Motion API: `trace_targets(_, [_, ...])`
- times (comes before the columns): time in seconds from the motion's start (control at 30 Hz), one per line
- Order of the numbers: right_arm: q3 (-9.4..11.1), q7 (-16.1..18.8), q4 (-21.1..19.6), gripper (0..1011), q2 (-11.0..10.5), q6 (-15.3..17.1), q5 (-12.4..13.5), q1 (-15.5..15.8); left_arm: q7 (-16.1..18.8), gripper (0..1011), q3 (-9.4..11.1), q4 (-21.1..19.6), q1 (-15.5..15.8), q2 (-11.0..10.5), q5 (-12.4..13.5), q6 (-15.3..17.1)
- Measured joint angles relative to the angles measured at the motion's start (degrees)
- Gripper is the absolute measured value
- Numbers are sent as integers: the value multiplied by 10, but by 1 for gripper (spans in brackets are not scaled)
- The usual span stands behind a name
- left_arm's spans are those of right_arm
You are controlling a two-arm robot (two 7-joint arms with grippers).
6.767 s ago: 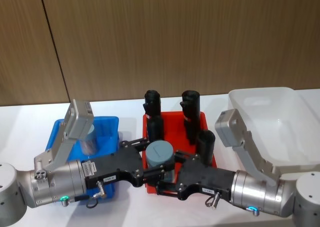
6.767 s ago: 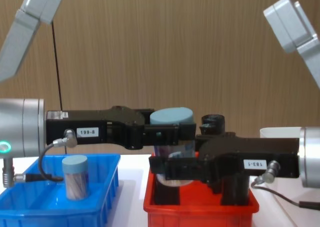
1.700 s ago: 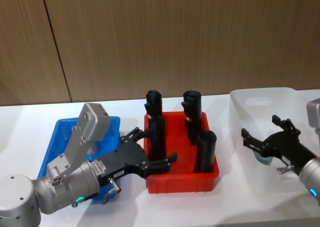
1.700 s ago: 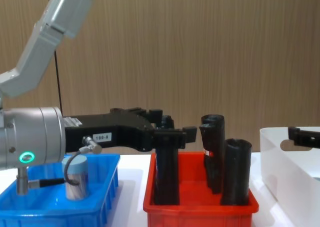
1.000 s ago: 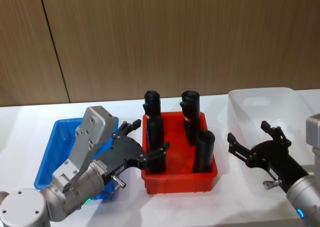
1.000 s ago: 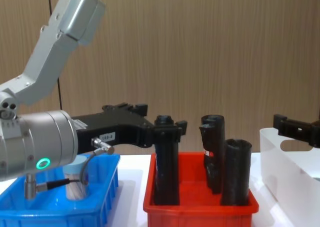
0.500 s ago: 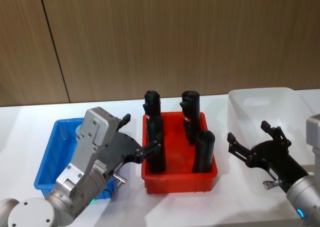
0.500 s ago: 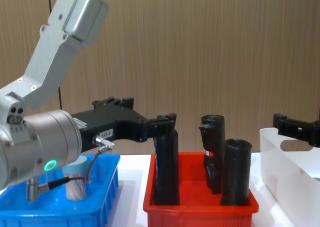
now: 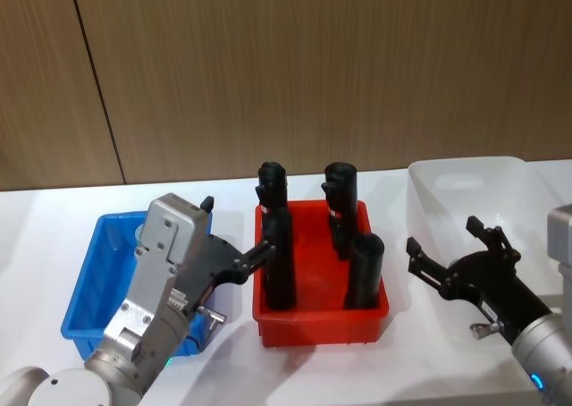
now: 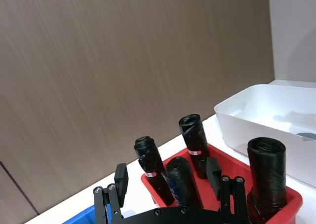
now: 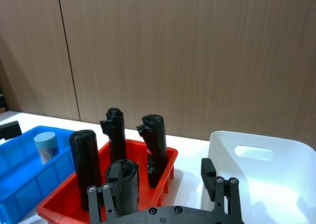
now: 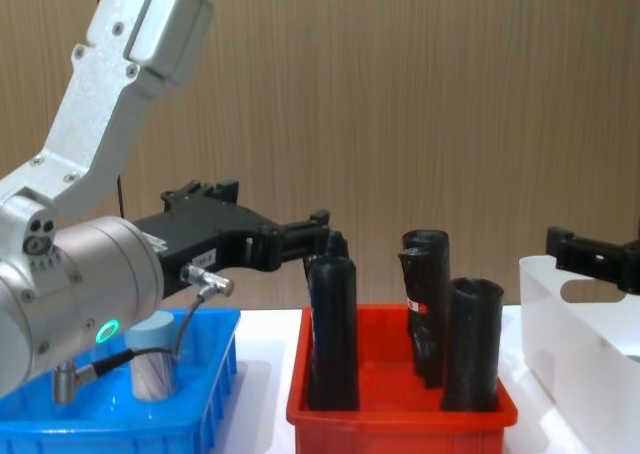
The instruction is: Pick the cotton swabs from the blue box and place them into the white box.
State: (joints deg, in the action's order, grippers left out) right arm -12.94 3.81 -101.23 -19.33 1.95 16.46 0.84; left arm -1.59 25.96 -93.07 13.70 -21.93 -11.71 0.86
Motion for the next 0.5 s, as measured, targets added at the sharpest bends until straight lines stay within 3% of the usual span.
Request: trace_targets(0.5, [0, 1, 0, 1001, 0, 0, 0, 0, 10, 1004, 1, -2, -2, 0, 2, -1])
